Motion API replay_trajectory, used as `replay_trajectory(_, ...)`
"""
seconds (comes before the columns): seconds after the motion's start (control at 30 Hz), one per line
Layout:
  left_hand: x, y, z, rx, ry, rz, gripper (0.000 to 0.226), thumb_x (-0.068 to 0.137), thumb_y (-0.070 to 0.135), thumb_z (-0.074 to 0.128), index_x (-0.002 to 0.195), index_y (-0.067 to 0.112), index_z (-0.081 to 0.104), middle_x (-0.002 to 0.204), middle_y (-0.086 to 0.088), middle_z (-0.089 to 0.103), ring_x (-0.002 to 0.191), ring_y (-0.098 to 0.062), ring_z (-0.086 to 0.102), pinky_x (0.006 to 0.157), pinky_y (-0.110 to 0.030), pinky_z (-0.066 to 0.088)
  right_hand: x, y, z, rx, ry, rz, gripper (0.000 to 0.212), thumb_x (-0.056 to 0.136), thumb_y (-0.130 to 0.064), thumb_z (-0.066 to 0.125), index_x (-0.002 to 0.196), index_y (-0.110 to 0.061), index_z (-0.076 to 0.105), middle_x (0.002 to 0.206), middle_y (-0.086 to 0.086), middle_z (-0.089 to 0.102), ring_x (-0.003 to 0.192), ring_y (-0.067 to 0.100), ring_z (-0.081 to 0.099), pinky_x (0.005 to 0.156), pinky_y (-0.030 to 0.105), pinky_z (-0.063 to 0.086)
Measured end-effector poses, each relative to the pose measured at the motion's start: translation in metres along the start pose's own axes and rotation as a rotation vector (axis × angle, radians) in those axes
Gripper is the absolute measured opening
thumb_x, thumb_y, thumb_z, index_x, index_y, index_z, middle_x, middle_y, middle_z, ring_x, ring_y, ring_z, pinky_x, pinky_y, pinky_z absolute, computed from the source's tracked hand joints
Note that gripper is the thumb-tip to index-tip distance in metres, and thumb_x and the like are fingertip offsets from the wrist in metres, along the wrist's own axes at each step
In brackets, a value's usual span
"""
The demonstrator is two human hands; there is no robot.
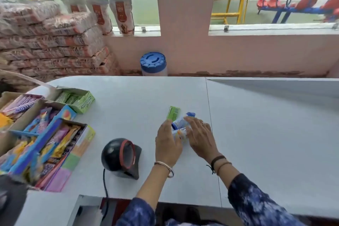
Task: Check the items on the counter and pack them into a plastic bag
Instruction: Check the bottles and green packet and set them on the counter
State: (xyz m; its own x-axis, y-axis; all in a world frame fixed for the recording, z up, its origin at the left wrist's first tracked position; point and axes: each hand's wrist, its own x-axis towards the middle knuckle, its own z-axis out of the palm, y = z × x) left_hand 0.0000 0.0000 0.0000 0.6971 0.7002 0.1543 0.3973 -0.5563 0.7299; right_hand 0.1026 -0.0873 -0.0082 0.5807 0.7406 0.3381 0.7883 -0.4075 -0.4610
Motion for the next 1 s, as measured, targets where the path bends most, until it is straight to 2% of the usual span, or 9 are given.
replay_trajectory(0.1, -0.004, -0.016, 0.006, 0.147, -0.085, -0.064, 0.055, 0.078, 0.006, 0.051, 0.131, 0.005, 0.04, 0.135, -0.013, 0.046, 0.127, -0.031, 0.041, 0.1, -0.043, 0.04, -0.007, 0.008, 0.009, -0.02, -0.096, -0.045, 0.048, 0.078, -0.015, 0.043, 0.125, -0.015, 0.049, 0.126, 0.006, 0.06, 0.112, 0.026, 0.058, 0.095, 0.031, 0.035)
replay_trajectory(0.17, -0.002, -0.026, 0.008, 0.172, -0.136, -0.049, 0.05, 0.075, 0.003, 0.052, 0.125, 0.003, 0.047, 0.124, -0.017, 0.052, 0.116, -0.035, 0.048, 0.096, -0.045, 0.045, -0.012, 0.014, 0.015, -0.056, -0.157, -0.092, 0.056, 0.07, -0.008, 0.054, 0.125, -0.013, 0.049, 0.128, 0.007, 0.059, 0.119, 0.028, 0.055, 0.102, 0.042, 0.039)
replay_trajectory(0.3, -0.004, -0.025, 0.001, -0.007, -0.215, 0.003, 0.047, 0.072, 0.019, 0.067, 0.115, 0.004, 0.055, 0.106, -0.015, 0.059, 0.095, -0.025, 0.058, 0.083, -0.026, 0.046, -0.012, 0.02, 0.019, -0.106, -0.19, -0.187, 0.064, 0.067, -0.014, 0.072, 0.126, -0.016, 0.047, 0.128, 0.006, 0.059, 0.124, 0.027, 0.052, 0.11, 0.04, 0.022)
replay_trajectory(0.37, -0.01, -0.016, -0.006, -0.179, -0.16, -0.039, 0.048, 0.071, 0.037, 0.066, 0.111, 0.012, 0.057, 0.102, -0.007, 0.061, 0.087, -0.014, 0.06, 0.076, -0.015, 0.046, -0.011, 0.02, 0.012, 0.103, -0.227, -0.146, 0.06, 0.071, -0.015, 0.073, 0.124, -0.017, 0.048, 0.124, 0.006, 0.058, 0.114, 0.026, 0.056, 0.101, 0.033, 0.033)
replay_trajectory(0.43, -0.015, -0.006, -0.013, -0.383, -0.079, -0.147, 0.046, 0.075, 0.048, 0.052, 0.11, 0.019, 0.056, 0.1, -0.003, 0.064, 0.088, -0.009, 0.061, 0.076, -0.011, 0.047, -0.008, 0.015, -0.004, 0.511, -0.302, 0.069, 0.057, 0.075, -0.011, 0.072, 0.124, -0.02, 0.044, 0.122, 0.006, 0.055, 0.107, 0.021, 0.056, 0.091, 0.025, 0.044)
replay_trajectory(0.53, -0.025, 0.001, -0.009, -0.621, -0.094, -0.315, 0.043, 0.075, 0.032, 0.05, 0.116, 0.023, 0.044, 0.109, -0.004, 0.058, 0.098, -0.016, 0.058, 0.078, -0.016, 0.049, 0.002, 0.013, -0.022, 0.983, -0.353, 0.392, 0.056, 0.073, -0.007, 0.067, 0.117, -0.032, 0.043, 0.113, 0.002, 0.057, 0.101, 0.016, 0.058, 0.085, 0.024, 0.049)
replay_trajectory(0.67, -0.045, 0.024, 0.015, -0.641, -0.165, -0.353, 0.064, 0.069, 0.02, 0.072, 0.117, 0.023, 0.029, 0.112, 0.001, 0.048, 0.097, -0.019, 0.061, 0.077, -0.018, 0.053, 0.01, 0.018, -0.029, 1.374, -0.479, 0.558, 0.057, 0.073, -0.005, 0.048, 0.13, -0.011, 0.04, 0.113, 0.014, 0.06, 0.101, 0.024, 0.061, 0.087, 0.037, 0.052)
replay_trajectory(0.83, -0.052, 0.054, 0.038, -0.654, 0.053, -0.425, 0.061, 0.07, 0.018, 0.078, 0.11, 0.022, 0.033, 0.116, -0.004, 0.05, 0.096, -0.022, 0.062, 0.078, -0.022, 0.054, 0.015, 0.02, -0.037, 1.59, -0.533, 0.588, 0.043, 0.077, -0.009, 0.041, 0.118, -0.009, 0.05, 0.097, 0.008, 0.072, 0.094, 0.018, 0.068, 0.078, 0.035, 0.059)
replay_trajectory(1.0, -0.05, 0.064, 0.041, -0.686, 0.156, -0.413, 0.054, 0.072, 0.016, 0.077, 0.107, 0.021, 0.036, 0.112, -0.003, 0.054, 0.092, -0.018, 0.064, 0.077, -0.019, 0.055, 0.017, 0.022, -0.041, 1.582, -0.495, 0.602, 0.04, 0.077, -0.009, 0.043, 0.116, -0.008, 0.05, 0.095, 0.005, 0.073, 0.092, 0.019, 0.068, 0.077, 0.034, 0.059)
